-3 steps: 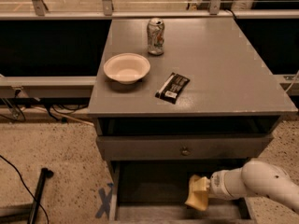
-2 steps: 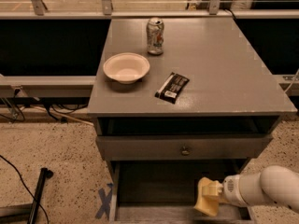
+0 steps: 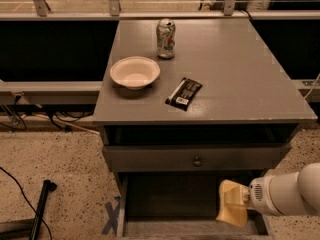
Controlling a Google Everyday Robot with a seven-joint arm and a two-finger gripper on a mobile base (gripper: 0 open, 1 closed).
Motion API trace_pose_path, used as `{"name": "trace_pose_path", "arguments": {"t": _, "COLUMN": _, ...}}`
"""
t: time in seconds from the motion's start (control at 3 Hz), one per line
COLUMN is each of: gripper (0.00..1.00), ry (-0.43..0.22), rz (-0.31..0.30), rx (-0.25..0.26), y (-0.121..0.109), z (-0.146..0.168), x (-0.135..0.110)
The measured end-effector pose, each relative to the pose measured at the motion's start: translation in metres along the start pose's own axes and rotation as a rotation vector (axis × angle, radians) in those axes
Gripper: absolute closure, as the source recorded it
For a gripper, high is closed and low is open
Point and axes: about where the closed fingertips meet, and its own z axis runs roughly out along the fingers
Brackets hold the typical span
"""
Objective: Pick sponge from middle drawer and place on counter
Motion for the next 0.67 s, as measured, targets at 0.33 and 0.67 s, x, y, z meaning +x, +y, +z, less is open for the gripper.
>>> {"name": "trace_pose_path", "arguments": {"t": 0.33, "gripper": 1.0, "ry": 0.0, "rz": 0.0, "rx": 0.0, "y": 0.0, "z": 0.0002, "x": 0.0}}
{"name": "trace_pose_path", "arguments": {"t": 0.67, "gripper": 1.0, "ry": -0.052, "rz": -0.004, "rx": 0.045, "y": -0.0007, "z": -0.0001, "x": 0.008}}
